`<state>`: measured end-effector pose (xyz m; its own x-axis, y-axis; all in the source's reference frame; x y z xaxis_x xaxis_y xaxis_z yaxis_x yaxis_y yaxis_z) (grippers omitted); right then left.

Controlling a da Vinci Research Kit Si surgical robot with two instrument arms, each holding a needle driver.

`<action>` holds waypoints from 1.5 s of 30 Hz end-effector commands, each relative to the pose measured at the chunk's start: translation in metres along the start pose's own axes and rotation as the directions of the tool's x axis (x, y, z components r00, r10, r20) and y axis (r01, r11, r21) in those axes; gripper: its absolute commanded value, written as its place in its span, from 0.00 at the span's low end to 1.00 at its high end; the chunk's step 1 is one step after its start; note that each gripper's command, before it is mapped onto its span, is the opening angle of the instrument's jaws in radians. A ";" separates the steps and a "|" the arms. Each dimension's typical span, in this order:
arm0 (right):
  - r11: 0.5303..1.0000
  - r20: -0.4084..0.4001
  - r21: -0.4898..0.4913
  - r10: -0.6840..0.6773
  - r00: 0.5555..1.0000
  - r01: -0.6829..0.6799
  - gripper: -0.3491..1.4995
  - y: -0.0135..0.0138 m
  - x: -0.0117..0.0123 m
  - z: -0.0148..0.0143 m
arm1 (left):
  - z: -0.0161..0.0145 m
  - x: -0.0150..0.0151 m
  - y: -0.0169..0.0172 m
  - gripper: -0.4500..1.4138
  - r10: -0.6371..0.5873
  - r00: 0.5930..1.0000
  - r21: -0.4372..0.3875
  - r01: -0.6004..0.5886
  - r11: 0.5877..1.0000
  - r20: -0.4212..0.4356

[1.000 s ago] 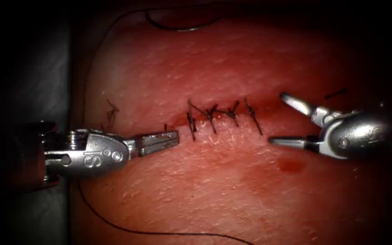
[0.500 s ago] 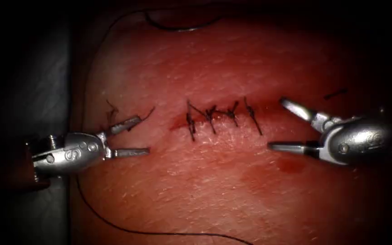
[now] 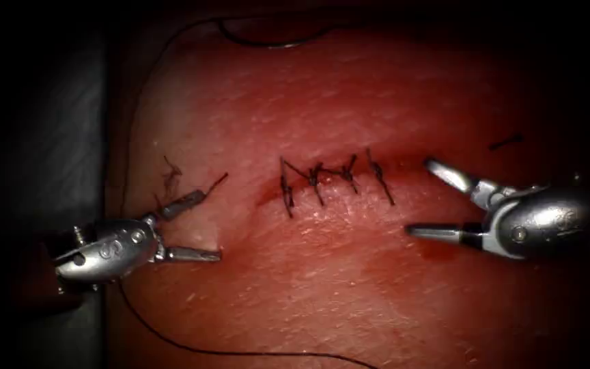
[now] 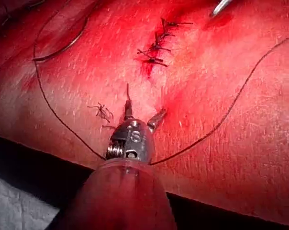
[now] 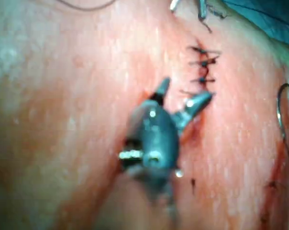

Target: Wound Closure

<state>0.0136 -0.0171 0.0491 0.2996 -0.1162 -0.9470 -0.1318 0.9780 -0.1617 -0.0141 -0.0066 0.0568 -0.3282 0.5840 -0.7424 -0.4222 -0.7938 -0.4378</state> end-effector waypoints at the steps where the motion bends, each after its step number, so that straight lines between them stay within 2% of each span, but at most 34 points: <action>1: 1.000 -0.001 0.003 0.010 1.000 -0.010 0.74 -0.0010 -0.0002 0.0006 | 0.0008 -0.0002 0.0007 0.50 -0.036 0.999 -0.032 0.036 0.999 -0.009; 4: 1.000 -0.001 0.003 0.016 1.000 -0.016 0.74 -0.0011 -0.0001 0.0006 | 0.0008 0.0004 0.0016 0.51 -0.136 0.990 -0.117 0.133 0.984 -0.021; 8: 1.000 0.000 0.003 0.027 1.000 -0.027 0.74 -0.0011 -0.0001 0.0005 | 0.0007 0.0006 0.0022 0.54 -0.282 0.959 -0.229 0.274 0.934 -0.002; 9: 1.000 -0.001 0.003 0.027 1.000 -0.027 0.74 -0.0011 0.0000 0.0005 | 0.0006 0.0005 0.0022 0.55 -0.294 0.956 -0.236 0.285 0.929 0.001; 13: 0.999 0.003 0.009 0.039 0.999 -0.039 0.73 -0.0012 0.0002 0.0004 | 0.0005 0.0000 0.0023 0.66 -0.293 0.956 -0.229 0.293 0.928 0.034; 15: 0.999 0.005 0.011 0.044 0.999 -0.044 0.72 -0.0013 0.0003 0.0004 | 0.0005 0.0001 0.0017 0.73 -0.284 0.955 -0.205 0.295 0.933 0.083; 19: 0.998 0.006 0.011 0.055 0.998 -0.055 0.72 -0.0015 0.0004 0.0004 | 0.0005 0.0002 -0.0001 0.77 -0.223 0.966 -0.114 0.238 0.965 0.129; 22: 0.998 0.006 0.011 0.055 0.998 -0.055 0.72 -0.0015 0.0005 0.0005 | 0.0006 -0.0002 -0.0019 0.77 -0.183 0.969 -0.047 0.193 0.980 0.164; 28: 0.998 0.011 0.015 0.055 0.998 -0.055 0.72 -0.0015 0.0005 0.0005 | 0.0005 -0.0004 -0.0034 0.77 -0.083 0.970 -0.006 0.087 0.996 0.227; 30: 0.998 0.013 0.017 0.061 0.998 -0.061 0.71 -0.0014 0.0004 0.0005 | 0.0004 0.0007 -0.0034 0.77 -0.052 0.970 -0.006 0.055 0.998 0.236; 32: 0.998 0.014 0.016 0.061 0.998 -0.061 0.71 -0.0014 0.0004 0.0007 | 0.0000 0.0025 -0.0027 0.76 -0.011 0.983 -0.039 0.019 0.999 0.186; 38: 0.998 0.019 0.020 0.066 0.998 -0.066 0.72 -0.0014 0.0004 0.0009 | -0.0010 0.0067 -0.0014 0.77 -0.019 0.993 -0.127 0.034 0.991 0.115; 42: 0.998 0.019 0.019 0.066 0.998 -0.067 0.72 -0.0013 0.0003 0.0009 | -0.0021 0.0098 -0.0028 0.77 -0.005 0.997 -0.157 0.017 0.988 0.080; 45: 0.997 0.021 0.019 0.072 0.997 -0.073 0.72 -0.0013 0.0002 0.0009 | -0.0023 0.0122 -0.0048 0.73 0.002 0.999 -0.120 0.003 0.993 0.043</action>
<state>0.0141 -0.0173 0.0488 0.3118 -0.0442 -0.9491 -0.1367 0.9864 -0.0908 -0.0137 0.0050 0.0478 -0.3637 0.5820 -0.7273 -0.3276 -0.8108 -0.4851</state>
